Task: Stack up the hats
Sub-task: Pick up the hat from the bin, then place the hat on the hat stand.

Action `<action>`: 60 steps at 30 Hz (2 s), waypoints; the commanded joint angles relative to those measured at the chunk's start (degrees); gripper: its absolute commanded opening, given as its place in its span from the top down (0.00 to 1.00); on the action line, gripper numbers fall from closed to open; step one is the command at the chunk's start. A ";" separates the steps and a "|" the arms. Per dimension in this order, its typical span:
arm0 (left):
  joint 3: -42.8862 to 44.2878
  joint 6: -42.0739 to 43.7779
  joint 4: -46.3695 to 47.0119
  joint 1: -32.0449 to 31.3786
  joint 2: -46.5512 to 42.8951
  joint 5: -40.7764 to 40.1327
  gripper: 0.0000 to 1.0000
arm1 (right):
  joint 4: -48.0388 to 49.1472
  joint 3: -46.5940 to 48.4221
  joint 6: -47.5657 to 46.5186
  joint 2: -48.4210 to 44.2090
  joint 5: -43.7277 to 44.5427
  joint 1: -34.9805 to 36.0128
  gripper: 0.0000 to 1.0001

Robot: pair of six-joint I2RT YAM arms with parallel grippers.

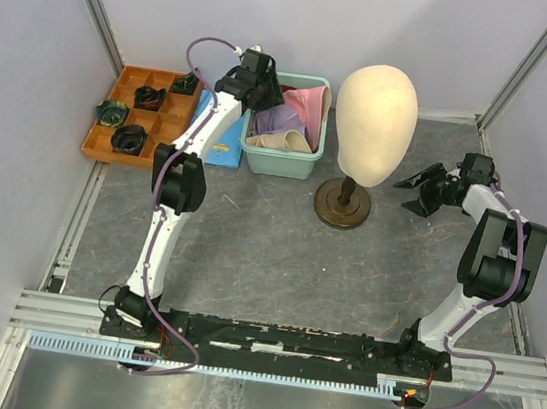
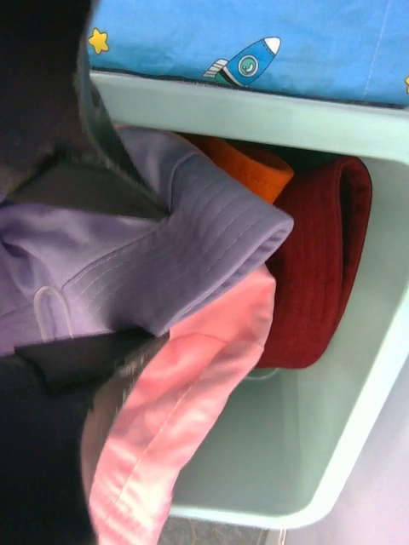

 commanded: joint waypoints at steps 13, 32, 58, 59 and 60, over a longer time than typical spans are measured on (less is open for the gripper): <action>0.91 -3.00 1.97 0.78 -3.94 5.08 0.97 | 1.95 1.40 -0.83 -2.24 -2.75 -0.93 0.32; -4.90 -1.72 4.72 5.46 -31.98 17.18 0.97 | -3.55 6.78 -3.43 -24.93 9.61 -0.76 0.33; -5.34 -17.85 3.23 4.93 -43.82 34.37 0.97 | -12.92 52.35 -20.85 -18.87 -1.36 35.63 0.30; -5.22 -18.65 3.90 4.91 -44.01 34.85 0.97 | -13.75 52.67 -22.21 -18.30 0.33 38.25 0.28; -5.29 -19.53 4.31 4.91 -44.43 35.15 0.97 | -14.73 53.15 -24.09 -17.69 2.13 40.22 0.27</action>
